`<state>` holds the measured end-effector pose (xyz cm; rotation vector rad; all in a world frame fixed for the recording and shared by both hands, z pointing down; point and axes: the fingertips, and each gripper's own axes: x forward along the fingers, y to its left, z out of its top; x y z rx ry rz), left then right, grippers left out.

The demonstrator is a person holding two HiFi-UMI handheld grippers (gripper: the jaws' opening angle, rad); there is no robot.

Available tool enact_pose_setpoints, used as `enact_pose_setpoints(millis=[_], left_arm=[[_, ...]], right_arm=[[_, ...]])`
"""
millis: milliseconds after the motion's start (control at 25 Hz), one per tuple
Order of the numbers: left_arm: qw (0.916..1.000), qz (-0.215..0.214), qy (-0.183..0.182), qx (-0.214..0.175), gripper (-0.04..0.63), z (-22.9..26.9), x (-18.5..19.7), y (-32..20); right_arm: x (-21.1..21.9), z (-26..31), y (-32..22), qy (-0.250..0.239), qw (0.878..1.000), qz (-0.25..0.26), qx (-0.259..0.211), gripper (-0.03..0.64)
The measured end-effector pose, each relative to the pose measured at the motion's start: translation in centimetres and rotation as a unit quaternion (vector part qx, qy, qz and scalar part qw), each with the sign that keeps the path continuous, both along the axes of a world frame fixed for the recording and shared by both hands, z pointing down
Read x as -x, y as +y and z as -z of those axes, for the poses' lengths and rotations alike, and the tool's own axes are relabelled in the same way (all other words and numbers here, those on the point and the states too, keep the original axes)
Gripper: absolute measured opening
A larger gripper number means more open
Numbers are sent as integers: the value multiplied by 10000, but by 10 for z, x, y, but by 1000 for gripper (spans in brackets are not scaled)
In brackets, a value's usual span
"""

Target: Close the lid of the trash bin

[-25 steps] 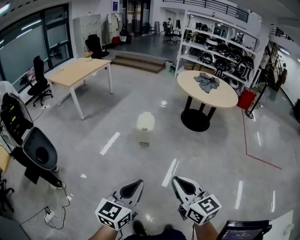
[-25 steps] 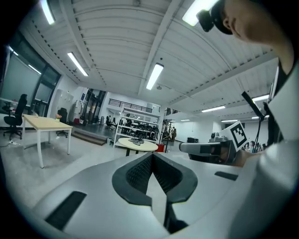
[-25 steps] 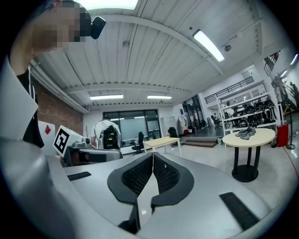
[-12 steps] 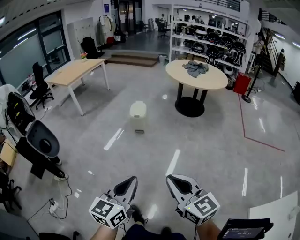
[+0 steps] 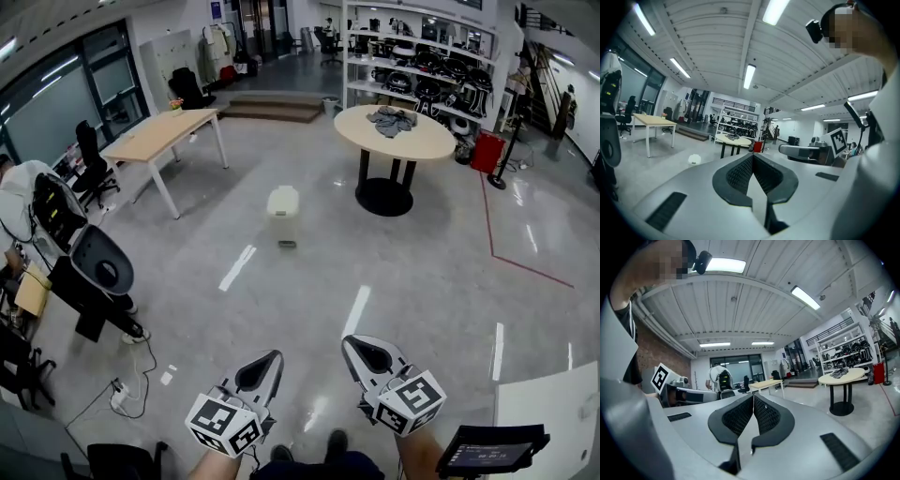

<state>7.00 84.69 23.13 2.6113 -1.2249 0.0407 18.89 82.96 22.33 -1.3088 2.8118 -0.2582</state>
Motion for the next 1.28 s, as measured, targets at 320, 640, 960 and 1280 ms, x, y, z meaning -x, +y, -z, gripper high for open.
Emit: enact_pose_setpoints(millis=[320,640,960,1280], left_arm=[[9989,-360,26,-289,-6,7,50,61],[9981,-452,313,-279,-6,24,88,89],[9975,-345,349,-499,-6,44,76,111],[9978,-284,249,-546,-6,45,62,132]], right_arm=[[41,3,53,59,9992,-393,-7,11],[87,20,98,215,9992,-340,3,11],[75,36,120,232,9990,-340,-157,9],[60,40,140,217,9989,-344,-254,9]])
